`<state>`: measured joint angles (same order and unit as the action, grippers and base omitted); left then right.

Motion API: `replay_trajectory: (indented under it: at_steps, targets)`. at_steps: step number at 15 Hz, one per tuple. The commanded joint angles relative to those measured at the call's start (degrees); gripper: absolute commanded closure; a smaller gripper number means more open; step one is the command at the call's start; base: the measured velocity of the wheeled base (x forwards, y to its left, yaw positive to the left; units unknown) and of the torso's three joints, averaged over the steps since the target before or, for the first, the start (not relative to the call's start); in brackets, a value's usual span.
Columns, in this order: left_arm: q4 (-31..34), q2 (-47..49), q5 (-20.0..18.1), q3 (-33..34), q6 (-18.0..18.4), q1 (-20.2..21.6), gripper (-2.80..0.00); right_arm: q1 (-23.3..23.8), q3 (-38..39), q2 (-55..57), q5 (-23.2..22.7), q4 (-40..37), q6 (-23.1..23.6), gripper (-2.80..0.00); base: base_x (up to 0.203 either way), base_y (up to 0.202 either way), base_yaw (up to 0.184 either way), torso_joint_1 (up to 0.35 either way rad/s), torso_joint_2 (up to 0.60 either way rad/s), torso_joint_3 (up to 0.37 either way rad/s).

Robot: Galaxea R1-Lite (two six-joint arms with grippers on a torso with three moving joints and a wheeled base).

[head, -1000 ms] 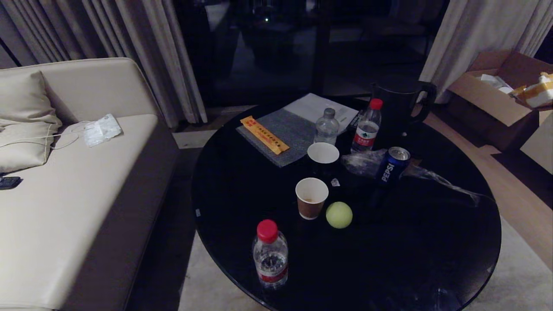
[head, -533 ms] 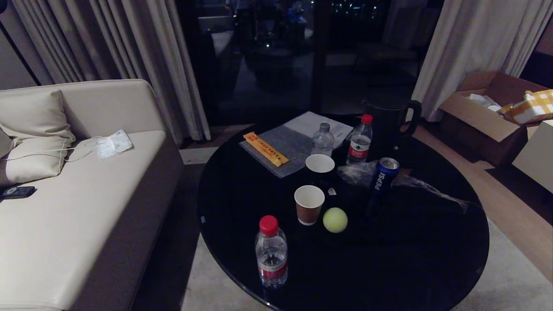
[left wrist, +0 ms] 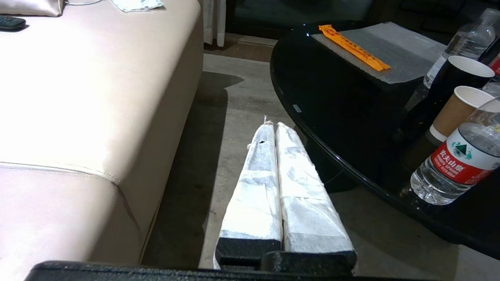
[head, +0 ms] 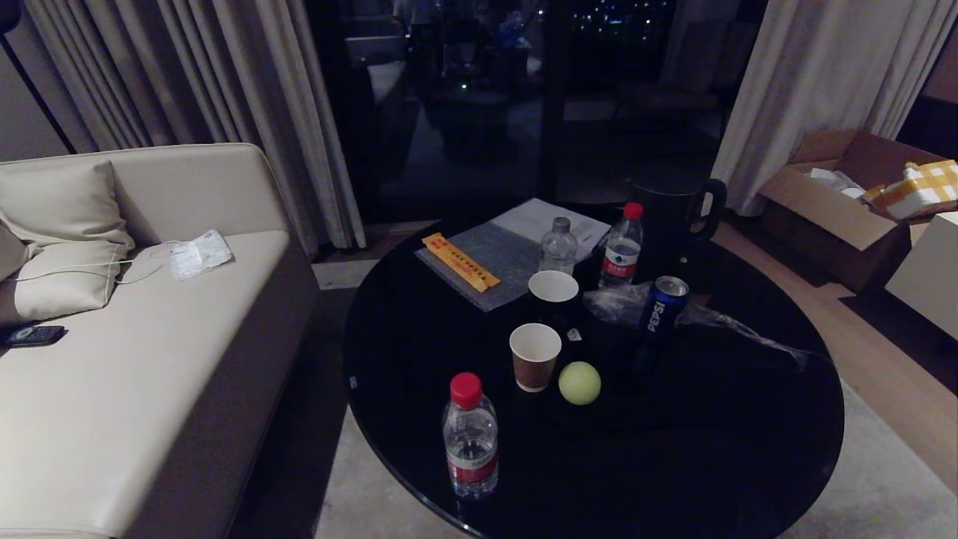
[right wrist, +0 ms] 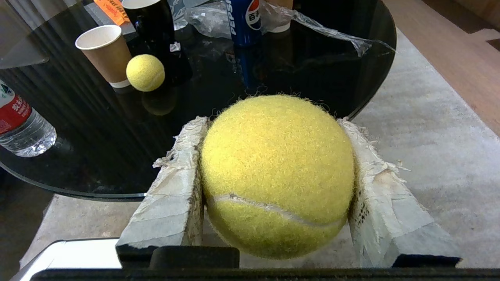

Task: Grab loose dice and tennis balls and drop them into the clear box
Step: Put the ball in the box

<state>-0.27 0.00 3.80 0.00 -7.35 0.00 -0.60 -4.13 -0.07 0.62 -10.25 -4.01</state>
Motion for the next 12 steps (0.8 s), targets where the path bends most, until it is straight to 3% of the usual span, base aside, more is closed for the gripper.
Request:
replay_trajectory:
  at_steps: [1,7,12]
  targets:
    - [0.0,0.09,0.03,0.09,0.05,0.0,0.0,-0.02,0.0,0.07,-0.01,-0.04,-0.03,0.0,-0.05,0.0,-0.008,0.007,0.0,0.002]
    - [0.09,0.09,-0.15,0.09,0.44,0.0,0.0,-0.02,0.0,0.07,-0.01,-0.04,-0.03,0.0,-0.174,0.0,-0.001,0.001,0.0,0.005]
    - [0.36,0.09,-1.74,0.09,5.76,0.0,0.0,-0.02,0.0,0.07,-0.01,-0.04,-0.03,0.0,-0.183,0.0,-0.001,0.003,0.0,0.004]
